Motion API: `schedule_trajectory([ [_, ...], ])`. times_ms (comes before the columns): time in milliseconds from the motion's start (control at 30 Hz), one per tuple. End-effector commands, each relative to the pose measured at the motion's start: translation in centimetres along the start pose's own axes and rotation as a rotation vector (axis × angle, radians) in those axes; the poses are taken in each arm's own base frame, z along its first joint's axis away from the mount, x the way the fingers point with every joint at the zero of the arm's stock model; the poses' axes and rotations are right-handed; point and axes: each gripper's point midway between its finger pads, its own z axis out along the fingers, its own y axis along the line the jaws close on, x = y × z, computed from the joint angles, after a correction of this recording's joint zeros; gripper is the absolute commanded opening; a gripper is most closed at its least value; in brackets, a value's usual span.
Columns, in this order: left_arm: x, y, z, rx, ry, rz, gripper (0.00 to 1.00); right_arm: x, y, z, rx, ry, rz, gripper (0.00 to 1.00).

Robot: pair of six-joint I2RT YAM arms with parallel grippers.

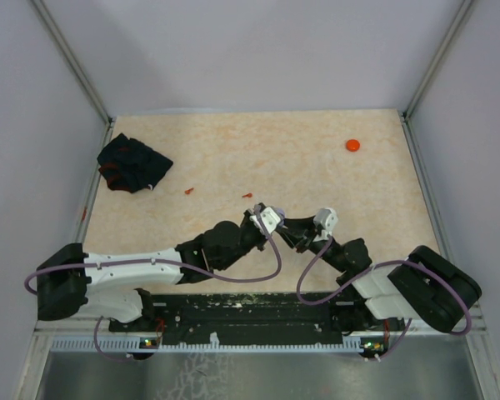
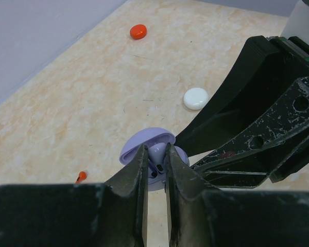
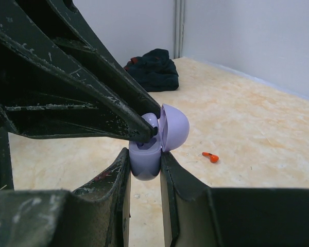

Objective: Insert the wireless bluetooth earbuds into the charging case
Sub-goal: Place the earbud in the charging case.

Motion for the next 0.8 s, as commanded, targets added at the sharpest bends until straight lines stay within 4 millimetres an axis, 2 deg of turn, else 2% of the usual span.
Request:
schedule_trajectory([
  [0,0.0,-0.6,0.2,0.022,0.018,0.018,0.17,-5.0,0.3,0.5,-0.011,-0.189,-0.054,0.0],
  [500,-2.0,-0.6,-0.3,0.038,-0.024,-0.021,0.47,-5.0,0.3,0.5,-0.015,-0.188,-0.051,0.0],
  [633,-2.7,-0.5,-0.6,0.041,-0.04,-0.035,0.51,-4.9,0.3,0.5,-0.016,-0.186,-0.051,0.0],
  [767,-4.5,0.1,-1.3,0.035,-0.046,-0.086,0.54,-4.8,0.4,0.6,-0.024,-0.183,-0.052,0.0],
])
